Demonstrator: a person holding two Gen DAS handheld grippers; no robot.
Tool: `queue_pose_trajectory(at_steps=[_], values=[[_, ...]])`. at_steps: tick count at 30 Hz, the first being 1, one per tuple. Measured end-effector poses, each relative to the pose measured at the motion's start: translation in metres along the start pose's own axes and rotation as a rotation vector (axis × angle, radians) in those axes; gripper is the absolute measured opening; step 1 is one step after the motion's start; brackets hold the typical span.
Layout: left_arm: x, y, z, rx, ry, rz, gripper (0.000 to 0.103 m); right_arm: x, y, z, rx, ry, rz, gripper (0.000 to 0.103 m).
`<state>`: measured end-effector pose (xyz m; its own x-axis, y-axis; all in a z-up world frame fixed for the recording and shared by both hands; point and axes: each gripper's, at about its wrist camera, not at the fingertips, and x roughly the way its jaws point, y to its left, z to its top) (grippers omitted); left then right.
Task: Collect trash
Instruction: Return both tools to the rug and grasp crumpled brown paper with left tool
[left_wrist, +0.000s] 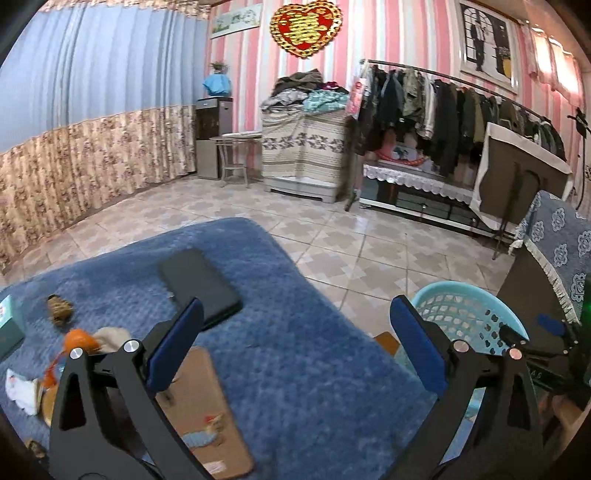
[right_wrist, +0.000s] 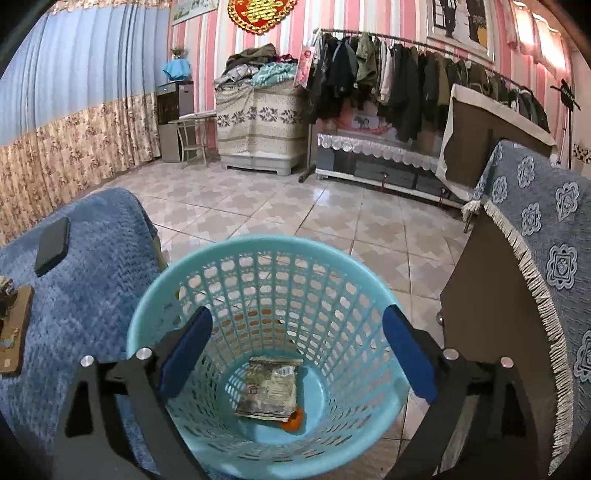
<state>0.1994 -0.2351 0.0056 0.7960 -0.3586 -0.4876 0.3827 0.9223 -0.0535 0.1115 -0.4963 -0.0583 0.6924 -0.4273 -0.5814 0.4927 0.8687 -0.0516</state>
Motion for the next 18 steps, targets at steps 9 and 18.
queue_pose_trajectory(at_steps=[9,18], values=[[-0.057,0.049,-0.013,-0.037,-0.028,0.101,0.098,-0.046,0.049,0.006,-0.031,-0.077,0.089,0.095],[-0.105,0.129,-0.052,-0.090,-0.012,0.262,0.098,-0.086,0.119,-0.021,-0.076,-0.111,0.264,0.096]])
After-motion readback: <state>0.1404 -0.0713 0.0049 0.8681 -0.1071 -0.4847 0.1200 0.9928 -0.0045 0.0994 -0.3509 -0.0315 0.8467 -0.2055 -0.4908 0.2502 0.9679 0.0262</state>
